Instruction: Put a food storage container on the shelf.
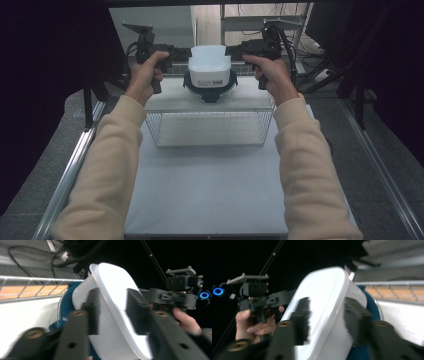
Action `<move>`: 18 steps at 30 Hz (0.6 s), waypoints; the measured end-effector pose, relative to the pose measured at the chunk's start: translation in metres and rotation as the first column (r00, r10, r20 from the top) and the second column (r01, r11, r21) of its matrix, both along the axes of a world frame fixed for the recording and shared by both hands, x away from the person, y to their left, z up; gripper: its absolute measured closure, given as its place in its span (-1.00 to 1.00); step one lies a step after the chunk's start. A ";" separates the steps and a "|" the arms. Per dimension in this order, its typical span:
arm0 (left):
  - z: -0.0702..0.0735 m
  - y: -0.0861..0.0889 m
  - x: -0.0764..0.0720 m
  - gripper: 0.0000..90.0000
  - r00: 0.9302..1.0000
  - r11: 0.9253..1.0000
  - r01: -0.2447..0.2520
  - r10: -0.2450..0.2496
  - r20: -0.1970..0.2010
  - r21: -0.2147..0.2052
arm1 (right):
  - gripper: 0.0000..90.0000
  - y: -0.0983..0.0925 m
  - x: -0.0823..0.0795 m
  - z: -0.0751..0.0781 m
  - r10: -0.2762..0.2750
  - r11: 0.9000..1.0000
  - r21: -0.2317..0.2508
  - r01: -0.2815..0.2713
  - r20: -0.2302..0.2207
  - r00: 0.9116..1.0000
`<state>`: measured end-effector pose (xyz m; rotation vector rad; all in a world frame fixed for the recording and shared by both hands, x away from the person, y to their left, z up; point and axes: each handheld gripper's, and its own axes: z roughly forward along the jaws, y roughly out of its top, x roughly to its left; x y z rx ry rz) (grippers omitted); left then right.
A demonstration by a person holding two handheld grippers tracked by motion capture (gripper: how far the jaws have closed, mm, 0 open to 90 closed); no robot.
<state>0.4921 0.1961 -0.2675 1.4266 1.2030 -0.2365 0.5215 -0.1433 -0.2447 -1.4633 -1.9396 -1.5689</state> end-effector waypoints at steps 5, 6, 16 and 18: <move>0.010 0.006 -0.021 -0.21 0.996 0.998 -0.022 0.017 0.092 0.055 | -0.15 -0.007 -0.020 0.015 -0.016 0.999 -0.044 0.021 0.128 0.992; 0.012 0.007 -0.025 -0.25 0.994 0.997 -0.026 0.018 0.107 0.071 | -0.17 -0.009 -0.024 0.016 -0.012 0.999 -0.049 0.019 0.146 0.989; 0.010 0.019 -0.083 -0.44 0.970 0.968 -0.043 -0.019 0.242 0.249 | -0.35 -0.032 -0.073 0.016 0.110 0.980 -0.194 -0.043 0.346 0.932; 0.003 0.021 -0.093 -0.45 0.966 0.960 -0.047 -0.027 0.256 0.278 | -0.37 -0.037 -0.079 0.011 0.119 0.975 -0.216 -0.041 0.360 0.925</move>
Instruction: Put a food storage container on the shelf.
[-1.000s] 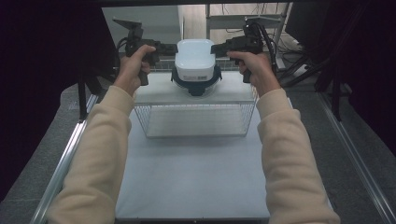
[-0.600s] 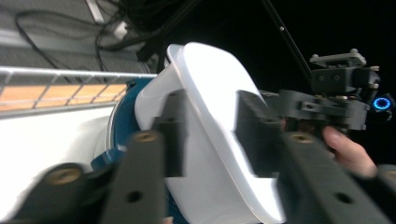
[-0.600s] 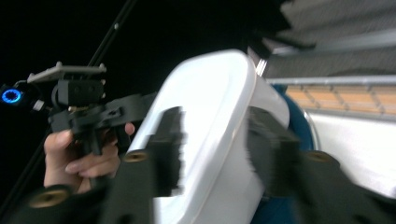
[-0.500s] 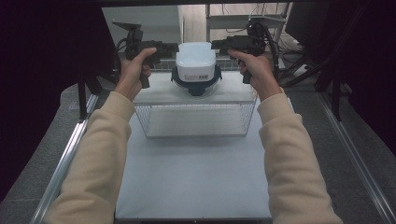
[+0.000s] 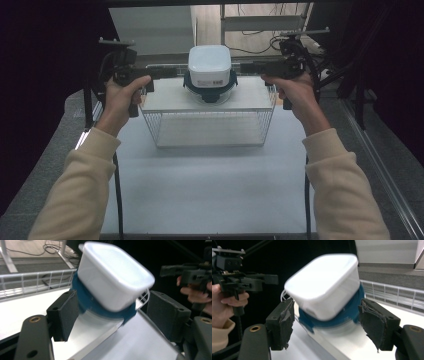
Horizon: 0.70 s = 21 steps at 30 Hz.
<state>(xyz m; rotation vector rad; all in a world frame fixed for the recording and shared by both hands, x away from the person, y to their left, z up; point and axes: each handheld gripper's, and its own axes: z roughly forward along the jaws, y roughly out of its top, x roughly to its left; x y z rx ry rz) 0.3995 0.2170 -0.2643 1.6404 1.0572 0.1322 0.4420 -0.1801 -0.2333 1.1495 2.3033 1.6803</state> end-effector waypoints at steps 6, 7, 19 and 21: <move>-0.017 0.007 -0.018 -0.46 1.000 1.000 -0.003 0.003 -0.007 0.002 | -0.37 -0.008 -0.017 -0.012 0.017 1.000 -0.002 -0.017 0.020 1.000; -0.020 0.009 -0.022 -0.46 1.000 1.000 -0.006 0.006 -0.002 0.014 | -0.37 -0.009 -0.020 -0.013 0.020 1.000 -0.006 -0.019 0.023 1.000; -0.054 0.016 -0.084 -0.46 0.998 0.995 -0.032 0.026 0.056 0.094 | -0.42 -0.019 -0.061 -0.037 0.049 0.997 -0.068 -0.042 0.092 0.995; -0.064 0.017 -0.094 -0.46 0.998 0.994 -0.033 0.028 0.050 0.100 | -0.44 -0.022 -0.071 -0.050 0.041 0.994 -0.104 -0.029 0.110 0.993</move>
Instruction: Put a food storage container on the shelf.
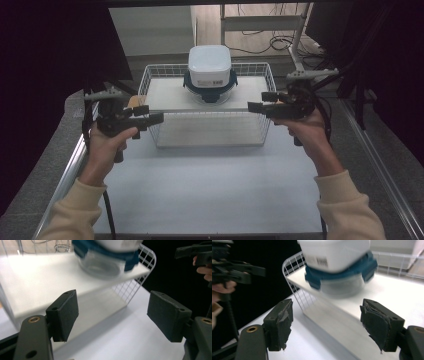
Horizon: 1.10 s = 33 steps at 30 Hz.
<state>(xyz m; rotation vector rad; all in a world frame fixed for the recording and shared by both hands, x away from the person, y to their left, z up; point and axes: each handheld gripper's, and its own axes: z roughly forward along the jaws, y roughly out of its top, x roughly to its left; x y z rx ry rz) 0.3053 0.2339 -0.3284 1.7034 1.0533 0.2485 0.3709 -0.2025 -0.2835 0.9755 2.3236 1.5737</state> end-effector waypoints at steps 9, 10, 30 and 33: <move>-0.050 0.005 -0.027 -0.47 0.999 1.000 -0.006 0.007 -0.037 0.026 | -0.45 -0.015 -0.036 -0.055 -0.024 0.999 -0.045 0.023 -0.018 1.000; -0.058 0.005 -0.029 -0.47 0.999 1.000 -0.006 0.007 -0.049 0.028 | -0.45 -0.017 -0.039 -0.061 -0.030 0.998 -0.052 0.028 -0.025 0.999; -0.122 -0.004 -0.038 -0.49 0.988 0.997 0.007 0.005 -0.151 0.074 | -0.45 -0.042 -0.059 -0.144 -0.125 0.988 -0.107 0.114 -0.110 0.986; -0.121 -0.007 -0.036 -0.49 0.990 0.997 0.012 0.000 -0.143 0.077 | -0.49 -0.042 -0.059 -0.145 -0.131 0.987 -0.102 0.120 -0.106 0.986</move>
